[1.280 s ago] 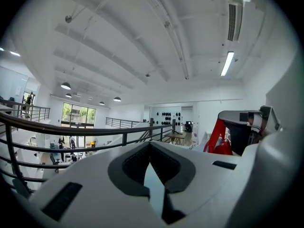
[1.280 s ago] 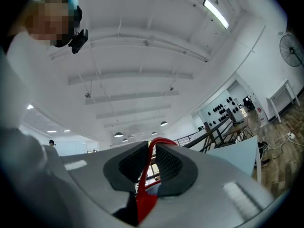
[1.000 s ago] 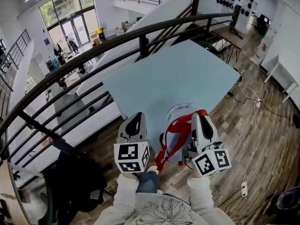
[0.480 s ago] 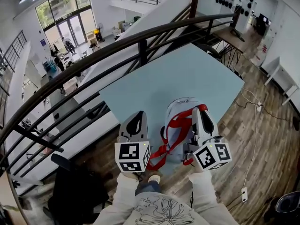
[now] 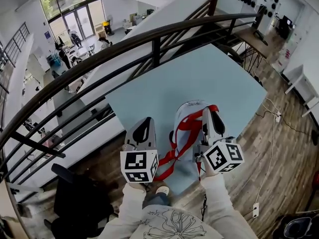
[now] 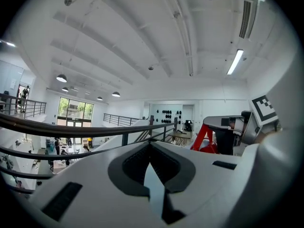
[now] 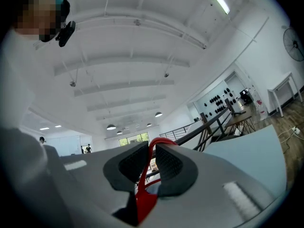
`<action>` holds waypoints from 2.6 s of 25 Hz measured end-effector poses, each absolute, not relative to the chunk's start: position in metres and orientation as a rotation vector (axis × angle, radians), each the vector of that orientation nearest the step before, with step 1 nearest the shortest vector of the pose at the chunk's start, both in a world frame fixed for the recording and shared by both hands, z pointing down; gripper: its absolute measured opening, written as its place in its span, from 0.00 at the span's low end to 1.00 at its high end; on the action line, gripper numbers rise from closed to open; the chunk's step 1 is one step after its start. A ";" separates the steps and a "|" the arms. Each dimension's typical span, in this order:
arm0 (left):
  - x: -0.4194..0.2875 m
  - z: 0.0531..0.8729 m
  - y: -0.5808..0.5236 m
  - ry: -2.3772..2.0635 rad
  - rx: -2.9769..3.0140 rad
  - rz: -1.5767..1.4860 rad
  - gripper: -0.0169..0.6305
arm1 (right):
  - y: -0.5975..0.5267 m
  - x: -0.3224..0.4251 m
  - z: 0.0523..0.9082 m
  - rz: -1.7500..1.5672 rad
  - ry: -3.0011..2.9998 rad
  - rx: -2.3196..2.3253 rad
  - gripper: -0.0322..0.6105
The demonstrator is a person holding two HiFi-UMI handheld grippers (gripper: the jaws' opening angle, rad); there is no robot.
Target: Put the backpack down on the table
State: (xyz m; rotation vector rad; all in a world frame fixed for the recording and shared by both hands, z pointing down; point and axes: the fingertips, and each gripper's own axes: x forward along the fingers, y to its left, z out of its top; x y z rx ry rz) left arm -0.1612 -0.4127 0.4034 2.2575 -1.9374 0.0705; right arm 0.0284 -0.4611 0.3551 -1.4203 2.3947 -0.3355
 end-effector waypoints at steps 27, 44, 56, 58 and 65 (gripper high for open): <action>-0.177 0.446 -0.478 -1.921 2.175 0.155 0.04 | -0.582 0.011 0.400 -0.490 2.341 -1.399 0.14; -0.133 0.449 -0.474 -1.861 2.235 0.160 0.04 | -0.541 0.051 0.415 -0.502 2.292 -1.395 0.16; -0.101 0.438 -0.432 -1.880 2.239 0.150 0.04 | -0.479 0.067 0.435 -0.511 2.394 -1.396 0.19; -0.098 0.436 -0.426 -1.883 2.237 0.148 0.04 | -0.470 0.069 0.441 -0.525 2.413 -1.408 0.20; -0.093 0.425 -0.403 -1.919 2.239 0.121 0.04 | -0.443 0.072 0.453 -0.481 2.500 -1.500 0.23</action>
